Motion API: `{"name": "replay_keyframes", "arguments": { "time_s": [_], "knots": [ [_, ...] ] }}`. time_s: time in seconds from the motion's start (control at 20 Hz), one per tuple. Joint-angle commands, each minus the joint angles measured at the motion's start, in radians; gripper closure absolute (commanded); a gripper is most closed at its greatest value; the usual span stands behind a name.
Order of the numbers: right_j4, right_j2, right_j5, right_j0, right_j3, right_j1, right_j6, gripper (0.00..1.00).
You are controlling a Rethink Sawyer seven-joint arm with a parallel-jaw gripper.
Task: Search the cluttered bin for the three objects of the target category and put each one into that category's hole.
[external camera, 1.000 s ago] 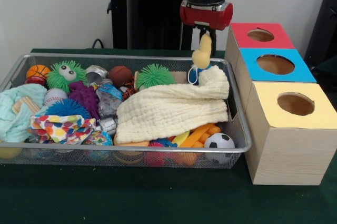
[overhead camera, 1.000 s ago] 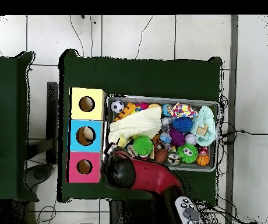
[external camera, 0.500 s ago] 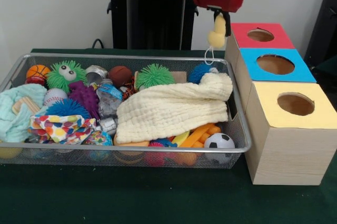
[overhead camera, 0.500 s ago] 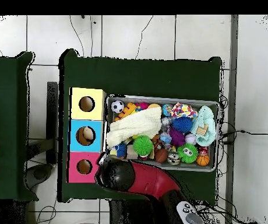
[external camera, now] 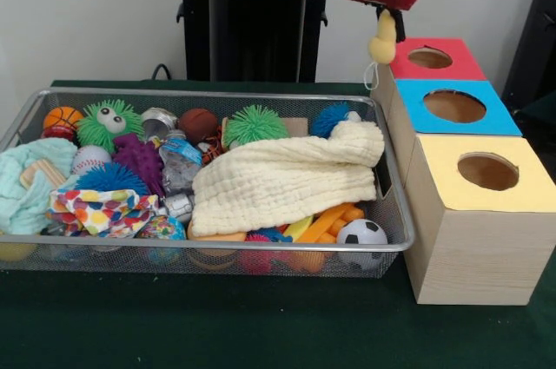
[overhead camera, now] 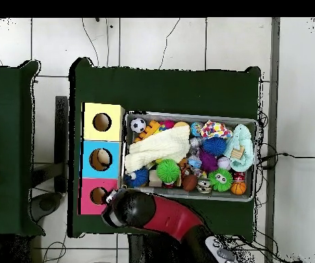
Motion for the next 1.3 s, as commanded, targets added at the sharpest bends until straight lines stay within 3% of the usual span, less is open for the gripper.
{"name": "replay_keyframes", "arguments": {
  "time_s": [0.05, 0.35, 0.65, 0.9, 1.3],
  "knots": [
    [0.106, 0.112, 0.115, -0.030, 0.050, 0.053, 0.110, 1.00],
    [0.150, 0.140, 0.143, -0.043, 0.056, 0.101, 0.100, 1.00],
    [0.198, 0.178, 0.149, -0.049, 0.091, 0.085, 0.106, 1.00],
    [0.281, 0.261, 0.107, -0.052, 0.143, 0.085, 0.117, 1.00],
    [0.327, 0.322, 0.016, -0.086, 0.146, 0.092, 0.103, 1.00]
  ]
}}
